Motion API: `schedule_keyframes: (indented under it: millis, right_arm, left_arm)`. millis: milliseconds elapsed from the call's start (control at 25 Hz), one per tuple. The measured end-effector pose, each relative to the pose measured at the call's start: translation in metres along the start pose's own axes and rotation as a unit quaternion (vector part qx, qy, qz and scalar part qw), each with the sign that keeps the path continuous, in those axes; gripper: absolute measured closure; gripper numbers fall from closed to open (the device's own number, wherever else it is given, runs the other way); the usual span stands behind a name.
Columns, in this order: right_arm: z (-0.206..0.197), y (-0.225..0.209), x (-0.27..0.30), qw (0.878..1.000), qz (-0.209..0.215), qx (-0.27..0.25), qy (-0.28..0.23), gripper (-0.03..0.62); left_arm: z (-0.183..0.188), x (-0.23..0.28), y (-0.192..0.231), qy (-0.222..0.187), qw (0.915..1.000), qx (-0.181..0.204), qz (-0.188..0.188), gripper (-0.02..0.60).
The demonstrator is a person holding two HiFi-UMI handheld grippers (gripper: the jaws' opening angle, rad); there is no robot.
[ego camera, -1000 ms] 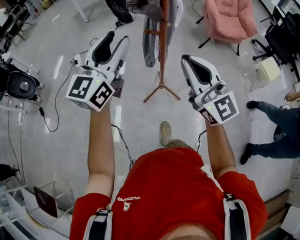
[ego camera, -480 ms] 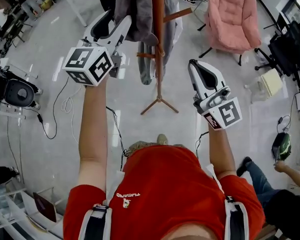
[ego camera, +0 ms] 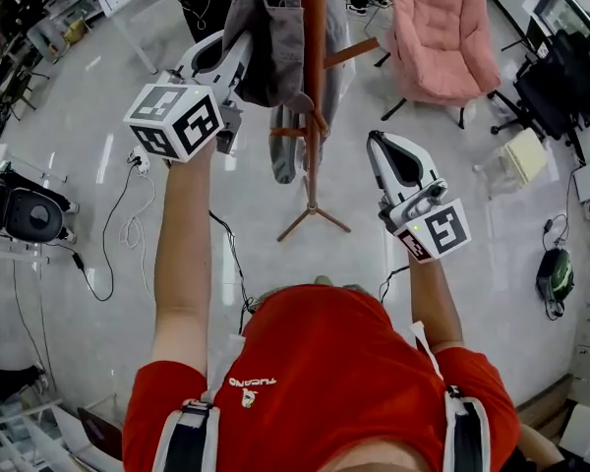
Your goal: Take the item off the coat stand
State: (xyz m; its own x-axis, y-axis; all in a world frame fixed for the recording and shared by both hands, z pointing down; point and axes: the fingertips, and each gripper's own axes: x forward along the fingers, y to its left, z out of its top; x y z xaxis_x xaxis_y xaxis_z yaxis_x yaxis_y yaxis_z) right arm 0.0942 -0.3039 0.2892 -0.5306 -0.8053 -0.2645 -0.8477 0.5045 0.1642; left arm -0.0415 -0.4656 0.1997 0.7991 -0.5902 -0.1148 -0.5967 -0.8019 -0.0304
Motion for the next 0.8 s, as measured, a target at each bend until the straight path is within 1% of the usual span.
schedule_keyframes:
  millis: [160,400,600,800]
  right_arm:
    - [-0.001,0.003,0.003,1.0,-0.006,-0.001,0.003,0.569]
    - [-0.002,0.003,-0.001,1.0,-0.009,-0.001,0.003,0.569]
    - [-0.007,0.003,-0.003,1.0,-0.013,0.003,0.002,0.569]
    - [-0.011,0.009,-0.001,1.0,-0.011,0.008,0.002,0.569]
  left_arm:
    - [0.018,-0.004,0.011,-0.016,0.9996,-0.022,0.0,0.563]
    - [0.044,-0.014,0.025,-0.036,0.9988,-0.031,0.015,0.563]
    - [0.073,-0.029,0.036,-0.068,0.9963,-0.048,0.022,0.563]
    - [0.1,-0.052,0.041,-0.1,0.9936,-0.044,0.028,0.563]
